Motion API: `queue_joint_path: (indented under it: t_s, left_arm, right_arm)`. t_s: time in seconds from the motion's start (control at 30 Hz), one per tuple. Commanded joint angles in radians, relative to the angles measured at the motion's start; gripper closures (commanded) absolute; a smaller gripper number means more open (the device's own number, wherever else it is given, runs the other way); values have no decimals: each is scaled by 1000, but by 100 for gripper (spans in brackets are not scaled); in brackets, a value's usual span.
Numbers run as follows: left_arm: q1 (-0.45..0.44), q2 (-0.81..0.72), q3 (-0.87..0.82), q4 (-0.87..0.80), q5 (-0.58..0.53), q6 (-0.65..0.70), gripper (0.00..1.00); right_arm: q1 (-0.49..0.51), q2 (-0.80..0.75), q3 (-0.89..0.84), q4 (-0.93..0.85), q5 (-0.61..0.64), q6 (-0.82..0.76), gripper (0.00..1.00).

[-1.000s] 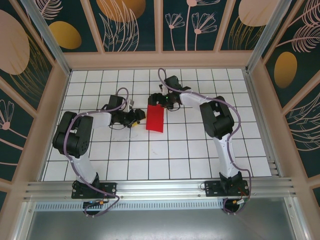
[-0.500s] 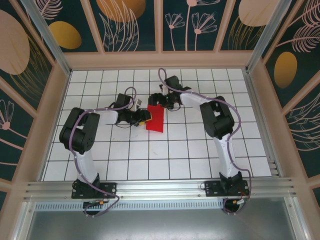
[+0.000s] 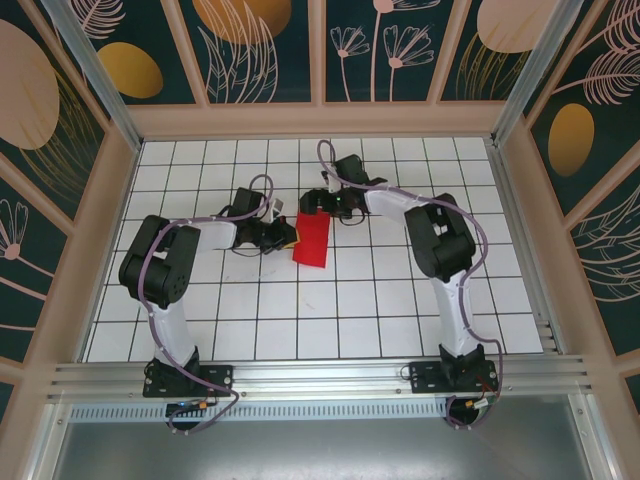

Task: Fold a paper plane with a square sheet of paper (fold left side to right side)
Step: Third fold the triangle at the center of the table.

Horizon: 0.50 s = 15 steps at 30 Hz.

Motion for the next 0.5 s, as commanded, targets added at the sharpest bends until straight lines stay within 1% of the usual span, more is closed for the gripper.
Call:
queue_joint_path:
  t_s: [0.0,0.1,0.17,0.27,0.37,0.47]
  left_arm:
    - [-14,-30,-30,12,-9,-36,98]
    - [-20,-44,-50,32,-18,-84,100]
    - [-26,-51,-58,40,-25,-113,100]
    - [-32,-70,-76,62,-20,-154,100]
    - [-33,-96,-96,73,-20,-180,100]
    - [-34,-115,-114,81,-18,-197,100]
  right_arm:
    - [-13,-209,-122,115,95,-107,5]
    - [11,-366,-315,202,155,-174,6]
    - [38,-486,-475,286,195,-219,6]
    - [155,-606,-679,424,270,-303,7]
    - [298,-649,-830,560,398,-445,7]
    - [414,-625,-905,680,483,-544,7]
